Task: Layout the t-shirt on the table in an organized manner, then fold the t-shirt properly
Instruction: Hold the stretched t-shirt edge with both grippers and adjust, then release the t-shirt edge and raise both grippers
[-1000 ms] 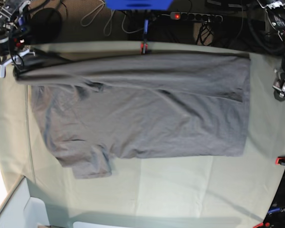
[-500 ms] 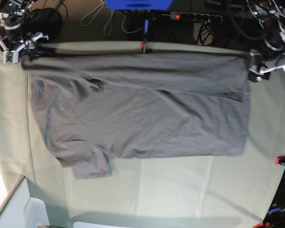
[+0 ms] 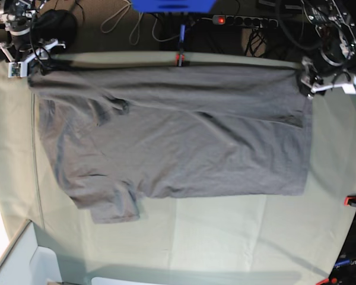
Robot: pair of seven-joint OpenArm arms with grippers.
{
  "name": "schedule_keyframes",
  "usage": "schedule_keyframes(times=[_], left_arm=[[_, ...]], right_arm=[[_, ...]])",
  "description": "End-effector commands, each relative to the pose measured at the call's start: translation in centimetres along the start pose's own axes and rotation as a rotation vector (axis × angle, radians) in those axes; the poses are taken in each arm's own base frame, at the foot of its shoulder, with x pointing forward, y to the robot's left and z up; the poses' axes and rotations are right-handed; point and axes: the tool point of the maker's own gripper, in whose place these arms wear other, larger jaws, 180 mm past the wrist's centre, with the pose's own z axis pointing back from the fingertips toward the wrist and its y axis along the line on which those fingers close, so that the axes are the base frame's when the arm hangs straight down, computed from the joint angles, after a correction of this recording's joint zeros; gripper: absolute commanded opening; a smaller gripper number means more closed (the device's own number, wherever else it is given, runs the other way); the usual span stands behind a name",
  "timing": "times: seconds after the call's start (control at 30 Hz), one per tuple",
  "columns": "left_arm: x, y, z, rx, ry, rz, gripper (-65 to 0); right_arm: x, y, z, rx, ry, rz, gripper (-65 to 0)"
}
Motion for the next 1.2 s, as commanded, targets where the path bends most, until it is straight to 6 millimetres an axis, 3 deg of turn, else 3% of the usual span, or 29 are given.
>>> schedule_keyframes(times=[0.0,0.17,0.23,0.4,0.47,0.7,0.87,1.17], left_arm=[[-0.2,0.7,0.0,0.017,0.019,0.002,-43.7],[-0.7,1.6,0.0,0.033,0.041,0.016,-65.0],[-0.5,1.8,0.1,0.038,0.039,0.014,-64.1],[3.1,2.1,1.5,0.015,-0.051,0.052,-65.0],[5.5,1.8,2.7,-0.006,-0.112,0.058,-65.0],[9.6,1.2,4.8,-0.069,-0.151,0.091,-65.0],[10.3,0.9,4.8,-0.087,-0.158,0.098,-65.0],[8.2,0.8,4.2,-0.096,-0.125,0.135,-64.9]], right_arm=[[1.3,-0.8,0.2,-0.020,-0.051,0.003,-36.9],[1.2,-0.7,0.3,-0.019,-0.048,0.002,-36.9],[0.6,-0.7,0.6,-0.017,-0.035,0.006,-36.9],[-0.8,1.3,1.0,0.052,0.005,0.042,-36.9],[-1.3,2.0,1.3,0.074,0.019,0.054,-36.9],[0.0,1.3,2.7,0.054,-0.005,0.109,-36.9],[1.0,0.8,3.5,0.040,-0.025,0.143,-36.8],[0.9,0.7,3.6,0.039,-0.022,0.145,-36.9]])
